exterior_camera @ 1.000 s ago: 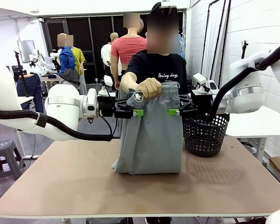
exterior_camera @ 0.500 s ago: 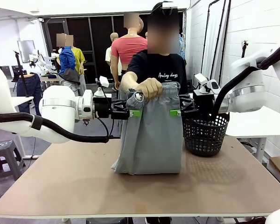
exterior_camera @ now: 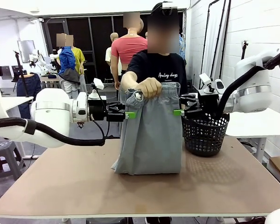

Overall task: Fold the training pants.
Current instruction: Release the ends of the Training pants and then grab the overlapped ends.

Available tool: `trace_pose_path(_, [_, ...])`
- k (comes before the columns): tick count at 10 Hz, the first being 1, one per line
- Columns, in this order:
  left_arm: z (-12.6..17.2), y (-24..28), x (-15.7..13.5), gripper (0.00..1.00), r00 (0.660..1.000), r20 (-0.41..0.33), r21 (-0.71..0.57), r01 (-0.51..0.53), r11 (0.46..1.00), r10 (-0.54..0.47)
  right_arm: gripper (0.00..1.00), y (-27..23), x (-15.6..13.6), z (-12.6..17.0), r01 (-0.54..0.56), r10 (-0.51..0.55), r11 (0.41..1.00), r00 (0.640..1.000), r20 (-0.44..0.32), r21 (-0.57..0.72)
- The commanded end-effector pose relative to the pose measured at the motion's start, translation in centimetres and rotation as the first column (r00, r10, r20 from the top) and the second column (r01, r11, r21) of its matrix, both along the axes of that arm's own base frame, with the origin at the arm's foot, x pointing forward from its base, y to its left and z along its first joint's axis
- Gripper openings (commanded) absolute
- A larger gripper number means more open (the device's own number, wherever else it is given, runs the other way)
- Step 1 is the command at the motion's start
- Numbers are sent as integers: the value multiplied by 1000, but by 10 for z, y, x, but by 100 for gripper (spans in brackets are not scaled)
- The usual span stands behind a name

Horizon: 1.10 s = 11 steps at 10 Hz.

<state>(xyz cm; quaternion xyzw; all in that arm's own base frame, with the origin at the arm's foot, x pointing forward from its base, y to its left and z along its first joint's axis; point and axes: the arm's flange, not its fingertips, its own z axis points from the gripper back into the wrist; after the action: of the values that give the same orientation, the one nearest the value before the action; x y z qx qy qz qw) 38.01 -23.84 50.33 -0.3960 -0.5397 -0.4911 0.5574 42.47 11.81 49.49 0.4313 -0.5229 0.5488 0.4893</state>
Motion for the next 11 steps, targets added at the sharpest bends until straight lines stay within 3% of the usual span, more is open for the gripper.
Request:
trace_pose_path(1, [-4, -2, -4, 100, 998, 39, -16, -44, 999, 44, 100, 1, -6, 1, 44, -44, 999, 999, -21, 11])
trace_pose_path(5, [-3, 4, -5, 100, 987, 71, 19, -148, 989, 147, 100, -1, -7, 3, 126, -126, 992, 992, -19, 13])
trace_pose_path(11, [-1, 10, -4, 100, 972, 106, 18, -214, 977, 211, 100, -8, -5, 5, 200, -199, 980, 979, -36, 15])
